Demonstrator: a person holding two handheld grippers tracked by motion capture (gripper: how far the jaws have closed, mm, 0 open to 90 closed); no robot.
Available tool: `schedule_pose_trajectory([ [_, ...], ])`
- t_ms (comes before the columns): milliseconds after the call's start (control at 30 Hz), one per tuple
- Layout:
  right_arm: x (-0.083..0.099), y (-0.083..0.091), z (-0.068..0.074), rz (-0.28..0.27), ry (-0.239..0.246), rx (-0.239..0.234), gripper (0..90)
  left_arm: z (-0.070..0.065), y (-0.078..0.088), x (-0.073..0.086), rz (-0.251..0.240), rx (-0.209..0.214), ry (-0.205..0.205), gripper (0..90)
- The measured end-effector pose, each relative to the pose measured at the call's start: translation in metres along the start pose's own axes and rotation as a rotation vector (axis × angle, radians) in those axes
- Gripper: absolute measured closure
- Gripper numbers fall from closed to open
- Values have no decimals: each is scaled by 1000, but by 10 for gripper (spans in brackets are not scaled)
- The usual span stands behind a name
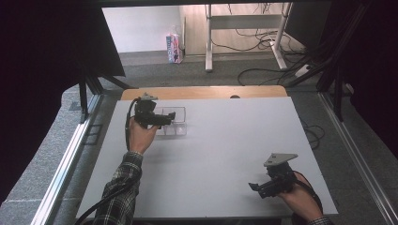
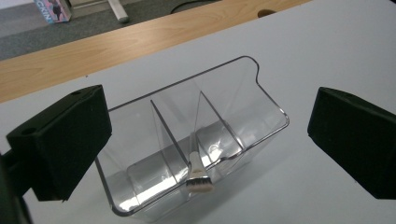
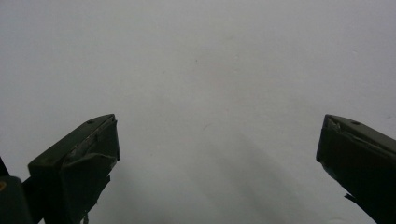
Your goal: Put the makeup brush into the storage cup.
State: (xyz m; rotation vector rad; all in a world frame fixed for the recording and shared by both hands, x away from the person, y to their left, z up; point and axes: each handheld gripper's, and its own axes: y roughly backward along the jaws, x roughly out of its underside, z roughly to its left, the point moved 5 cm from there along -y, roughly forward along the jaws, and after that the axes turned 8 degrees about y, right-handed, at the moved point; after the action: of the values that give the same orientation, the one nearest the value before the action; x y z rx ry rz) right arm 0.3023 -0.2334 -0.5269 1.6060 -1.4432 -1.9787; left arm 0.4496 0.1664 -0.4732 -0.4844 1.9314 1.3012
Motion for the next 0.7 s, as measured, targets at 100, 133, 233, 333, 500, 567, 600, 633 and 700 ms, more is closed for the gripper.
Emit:
schedule_pose_trajectory([
  [100,0,0,0,-1,2,3,0,0,1,2,8,3,-3,1],
  [133,-1,0,0,-2,0,3,0,0,2,2,12,4,-12,1],
  [233,-1,0,0,0,2,6,0,0,4,4,12,-1,-14,1],
  [333,0,0,0,-2,4,9,0,0,7,6,3,1,-10,1],
  [500,0,0,0,0,4,10,0,0,11,9,2,8,-3,1],
  [567,0,0,1,4,6,8,0,0,13,9,2,9,-2,1],
  [600,0,0,1,7,6,9,0,0,14,10,-1,9,0,1],
  [633,0,-1,1,11,8,9,0,0,15,11,-3,14,3,1],
  [700,0,-1,1,12,11,8,0,-1,16,12,-8,14,4,1],
])
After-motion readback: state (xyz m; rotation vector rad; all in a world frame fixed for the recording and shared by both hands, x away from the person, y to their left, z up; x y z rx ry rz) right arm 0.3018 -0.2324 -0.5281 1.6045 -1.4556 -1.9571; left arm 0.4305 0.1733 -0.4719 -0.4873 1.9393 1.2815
